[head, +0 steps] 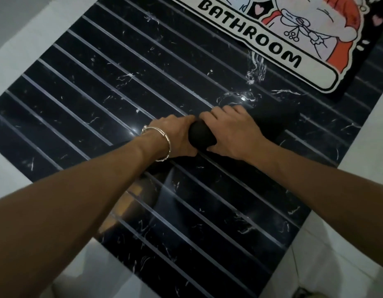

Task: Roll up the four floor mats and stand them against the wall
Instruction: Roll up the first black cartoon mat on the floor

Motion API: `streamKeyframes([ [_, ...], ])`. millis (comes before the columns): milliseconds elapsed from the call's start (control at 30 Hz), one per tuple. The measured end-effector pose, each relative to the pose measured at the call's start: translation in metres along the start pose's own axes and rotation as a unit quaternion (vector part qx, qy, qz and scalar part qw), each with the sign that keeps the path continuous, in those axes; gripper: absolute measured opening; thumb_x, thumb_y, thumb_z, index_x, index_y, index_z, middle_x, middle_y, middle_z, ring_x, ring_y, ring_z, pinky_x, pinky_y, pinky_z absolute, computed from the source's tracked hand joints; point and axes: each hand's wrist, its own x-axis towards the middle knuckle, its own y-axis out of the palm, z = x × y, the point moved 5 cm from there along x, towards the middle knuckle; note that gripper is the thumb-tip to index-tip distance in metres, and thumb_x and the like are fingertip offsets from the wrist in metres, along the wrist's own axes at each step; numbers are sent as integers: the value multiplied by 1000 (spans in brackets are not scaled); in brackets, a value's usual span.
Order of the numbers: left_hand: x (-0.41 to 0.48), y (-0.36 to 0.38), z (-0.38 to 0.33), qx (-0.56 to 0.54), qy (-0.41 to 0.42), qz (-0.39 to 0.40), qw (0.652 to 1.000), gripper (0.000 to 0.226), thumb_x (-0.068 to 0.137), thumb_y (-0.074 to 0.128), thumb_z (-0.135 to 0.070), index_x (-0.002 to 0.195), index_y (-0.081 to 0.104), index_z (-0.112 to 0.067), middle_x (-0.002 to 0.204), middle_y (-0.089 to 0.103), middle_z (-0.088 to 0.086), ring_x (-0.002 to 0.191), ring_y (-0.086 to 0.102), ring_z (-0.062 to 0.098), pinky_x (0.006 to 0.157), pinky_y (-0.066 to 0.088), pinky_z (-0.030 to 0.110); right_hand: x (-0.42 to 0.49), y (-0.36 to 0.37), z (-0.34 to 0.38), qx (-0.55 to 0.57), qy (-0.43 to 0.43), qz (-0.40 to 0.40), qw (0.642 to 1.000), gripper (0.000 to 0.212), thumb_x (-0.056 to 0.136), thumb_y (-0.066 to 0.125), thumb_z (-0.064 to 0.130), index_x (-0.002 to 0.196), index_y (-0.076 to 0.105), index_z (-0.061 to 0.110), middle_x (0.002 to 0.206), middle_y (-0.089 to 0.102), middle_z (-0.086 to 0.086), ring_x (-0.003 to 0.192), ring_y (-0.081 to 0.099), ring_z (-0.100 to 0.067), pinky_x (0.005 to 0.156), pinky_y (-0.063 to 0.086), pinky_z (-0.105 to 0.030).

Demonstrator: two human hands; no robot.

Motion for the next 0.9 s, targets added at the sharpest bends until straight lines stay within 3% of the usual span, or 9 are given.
streamKeyframes([
  [67,-2,3,-4,-25,13,20,999,53,73,67,-49,119,46,-32,102,62,-1,86,59,22,78,52,34,3,-1,-3,13,12,17,1000,55,66,76,35,111,52,13,106,60,-9,96,59,-30,88,41,-43],
  [167,-1,9,-16,58,64,-13,996,65,74,67,-49,129,37,-30,115,58,-2,102,60,25,83,51,40,6,4,-7,87,23,104,991,53,71,72,38,111,46,16,107,58,-5,98,58,-26,88,40,-38],
  [267,3,9,-15,115,59,-47,990,57,76,65,-46,124,39,-28,109,59,-2,97,62,26,78,50,39,6,7,-7,140,27,136,980,49,73,70,38,110,45,17,106,58,-2,94,57,-22,82,39,-34],
  [467,5,8,-1,-31,47,82,995,49,71,73,-38,115,55,-28,103,64,-5,89,59,16,81,49,29,0,7,-7,37,-18,38,998,55,71,70,40,117,50,18,107,58,-4,97,58,-25,91,41,-40],
  [600,5,6,-3,19,59,62,996,62,68,73,-49,120,47,-30,109,64,-1,97,61,21,87,52,38,2,4,-6,36,-19,30,999,46,73,72,34,109,50,14,102,60,-6,93,61,-27,82,43,-41],
  [733,4,9,-10,-14,59,103,993,80,63,79,-51,129,42,-26,118,61,0,106,59,23,94,48,37,0,-3,3,44,-61,-34,997,49,53,87,27,90,62,7,74,64,-9,64,63,-28,62,49,-40],
  [833,5,17,-18,-63,62,159,983,65,67,80,-36,123,50,-21,117,62,0,103,60,22,94,48,31,-3,-2,12,61,-83,-66,992,54,43,91,28,84,63,7,67,62,-8,56,61,-26,57,49,-37],
  [900,6,18,-18,-45,65,154,985,51,71,77,-33,115,55,-19,108,64,1,94,60,21,86,49,28,-4,-2,13,63,-83,-76,992,54,42,92,29,82,61,8,67,61,-7,56,60,-25,57,48,-36],
])
